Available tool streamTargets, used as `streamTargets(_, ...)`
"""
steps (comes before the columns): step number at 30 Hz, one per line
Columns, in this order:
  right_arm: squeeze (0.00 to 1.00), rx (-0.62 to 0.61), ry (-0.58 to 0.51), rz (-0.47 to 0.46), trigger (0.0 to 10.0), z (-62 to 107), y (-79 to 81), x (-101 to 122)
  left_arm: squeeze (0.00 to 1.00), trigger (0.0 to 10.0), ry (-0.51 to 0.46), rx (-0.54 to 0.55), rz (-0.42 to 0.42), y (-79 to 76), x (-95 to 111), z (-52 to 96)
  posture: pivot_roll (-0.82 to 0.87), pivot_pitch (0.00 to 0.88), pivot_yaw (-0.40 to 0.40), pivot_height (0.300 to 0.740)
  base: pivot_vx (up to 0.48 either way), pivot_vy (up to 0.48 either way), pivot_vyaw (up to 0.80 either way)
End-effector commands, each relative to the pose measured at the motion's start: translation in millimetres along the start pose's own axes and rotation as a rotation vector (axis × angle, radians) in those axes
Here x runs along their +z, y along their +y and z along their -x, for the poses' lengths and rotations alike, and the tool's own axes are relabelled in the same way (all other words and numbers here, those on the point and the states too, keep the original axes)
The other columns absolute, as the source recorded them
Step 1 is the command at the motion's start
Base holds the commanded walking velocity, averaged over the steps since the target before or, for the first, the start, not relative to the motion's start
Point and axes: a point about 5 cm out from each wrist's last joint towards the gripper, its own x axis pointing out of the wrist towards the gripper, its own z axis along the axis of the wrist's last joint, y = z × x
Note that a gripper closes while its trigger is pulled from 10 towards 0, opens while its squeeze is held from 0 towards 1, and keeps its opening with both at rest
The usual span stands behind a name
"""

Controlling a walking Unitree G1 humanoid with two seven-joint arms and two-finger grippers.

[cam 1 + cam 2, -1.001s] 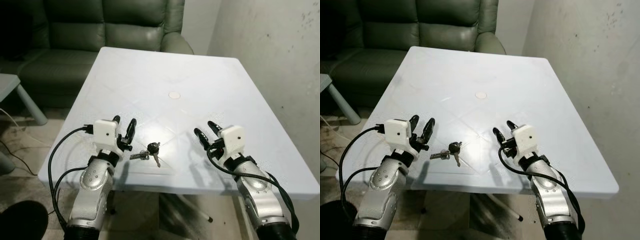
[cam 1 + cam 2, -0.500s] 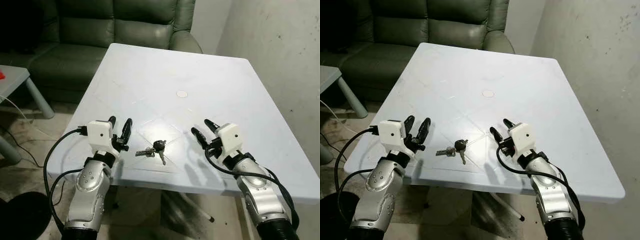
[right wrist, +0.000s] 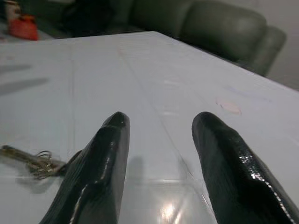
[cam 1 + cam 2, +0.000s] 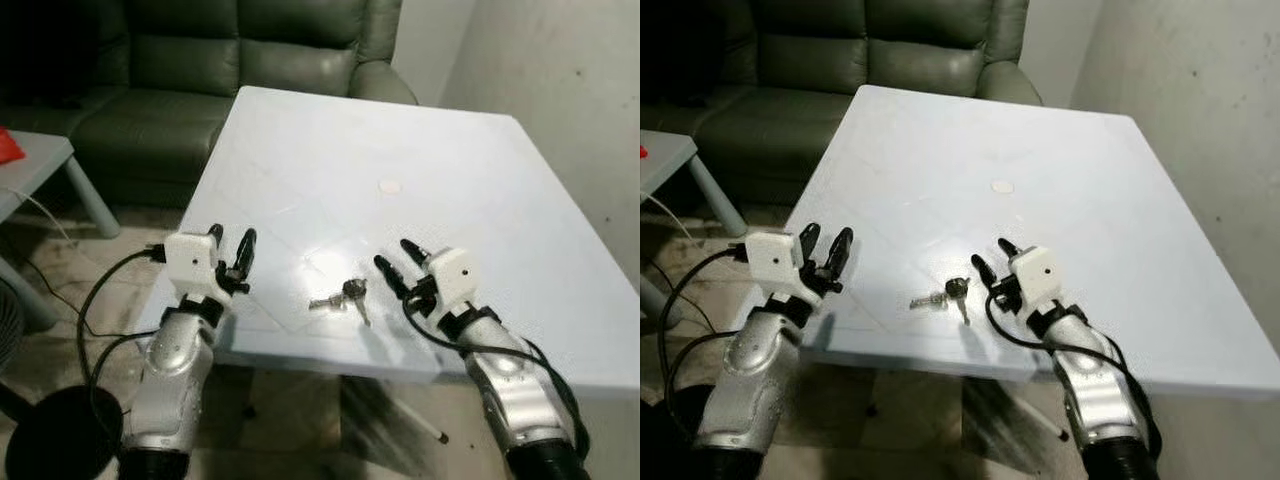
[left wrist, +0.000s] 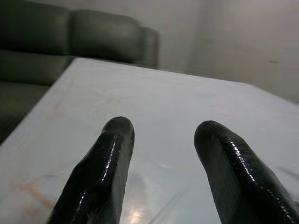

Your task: Hang keys on a hook

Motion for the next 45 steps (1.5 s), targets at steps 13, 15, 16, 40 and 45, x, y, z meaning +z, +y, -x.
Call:
streamTargets(13, 1.0, 0.003, -0.025, -0.12, 10.0, 0.9, -1.7, 4, 0.0, 10.0, -0.013, 0.023, -0.039, 4.3, 4, -3.2, 0.02, 0.063, -0.079, 0.74, 0.0, 0.062, 0.0)
streamTargets(15, 1.0, 0.034, -0.034, -0.134, 10.0, 1.9, -0.2, 5, 0.0, 10.0, -0.018, 0.023, -0.036, 5.4, 5, -2.9, 0.02, 0.063, -0.079, 0.74, 0.0, 0.0, 0.0)
streamTargets(16, 1.0, 0.048, -0.044, -0.133, 10.0, 2.6, 0.7, 6, 0.0, 10.0, -0.02, 0.024, -0.035, 5.9, 6, -2.7, 0.02, 0.061, -0.08, 0.74, 0.0, 0.0, 0.0)
streamTargets(40, 0.0, -0.014, 0.014, -0.001, 10.0, -18.8, -19.2, 20, 0.0, 10.0, -0.001, -0.142, -0.1, -35.1, 0, 9.9, 0.03, 0.094, -0.099, 0.74, 0.0, 0.0, 0.0)
streamTargets(45, 0.0, 0.018, 0.024, -0.011, 10.0, -25.7, -18.5, 21, 0.0, 10.0, 0.015, -0.173, -0.107, -43.9, -4, 15.8, 0.04, 0.113, -0.104, 0.74, 0.0, 0.0, 0.0)
